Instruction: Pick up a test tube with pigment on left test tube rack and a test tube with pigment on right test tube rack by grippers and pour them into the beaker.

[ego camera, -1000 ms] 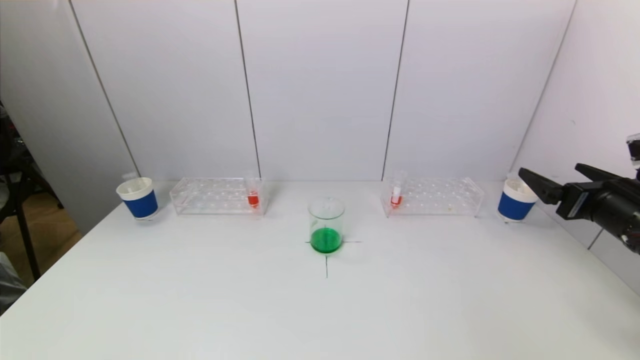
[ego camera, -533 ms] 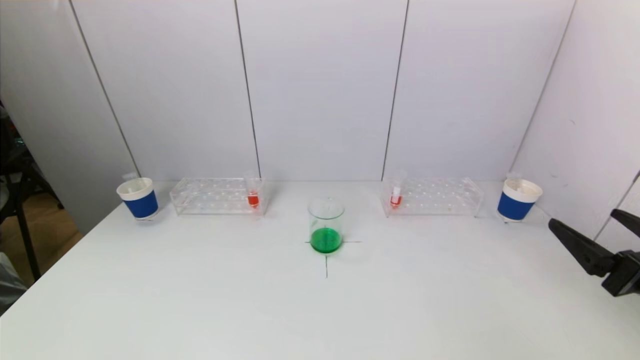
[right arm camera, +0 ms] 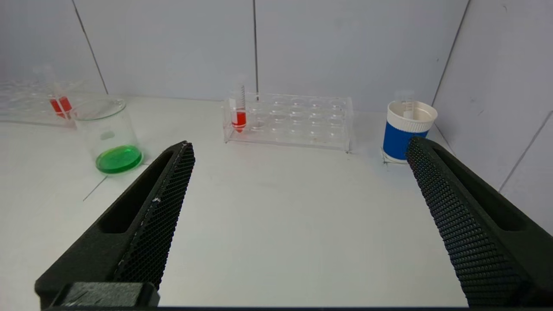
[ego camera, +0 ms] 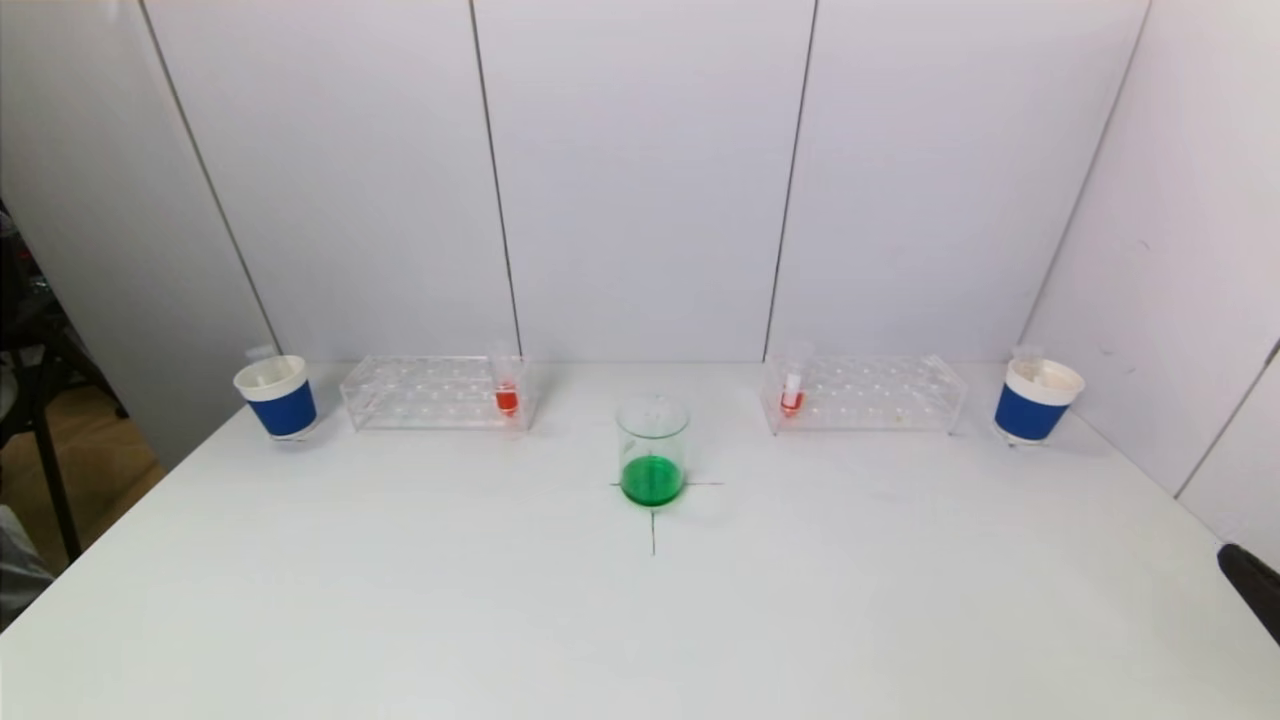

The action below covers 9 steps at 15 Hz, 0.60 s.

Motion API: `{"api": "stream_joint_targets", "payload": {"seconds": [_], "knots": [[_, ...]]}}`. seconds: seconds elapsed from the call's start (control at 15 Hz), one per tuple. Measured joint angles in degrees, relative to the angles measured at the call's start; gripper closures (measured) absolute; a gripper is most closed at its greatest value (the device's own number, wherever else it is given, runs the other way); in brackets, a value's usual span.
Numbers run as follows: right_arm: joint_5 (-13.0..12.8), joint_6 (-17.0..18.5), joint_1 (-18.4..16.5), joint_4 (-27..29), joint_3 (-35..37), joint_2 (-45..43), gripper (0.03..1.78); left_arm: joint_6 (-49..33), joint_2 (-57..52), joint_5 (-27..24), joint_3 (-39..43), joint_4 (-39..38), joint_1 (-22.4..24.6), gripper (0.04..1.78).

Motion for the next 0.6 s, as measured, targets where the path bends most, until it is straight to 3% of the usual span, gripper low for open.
{"api": "stream_joint_targets", "payload": {"seconds": [0.2, 0.33, 0.6], "knots": [[-0.1, 0.1, 0.1, 19.7, -3.7, -13.9, 0.04, 0.0, 0.0, 0.0, 0.0, 0.0, 0.0, 0.06], [-1.2, 1.2, 0.2, 29.1, -4.5, -19.2, 0.04, 0.0, 0.0, 0.0, 0.0, 0.0, 0.0, 0.06], [-3.1, 1.3, 0.2, 27.0, 1.8, -22.6, 0.04, 0.0, 0.0, 0.0, 0.0, 0.0, 0.0, 0.06]]}}
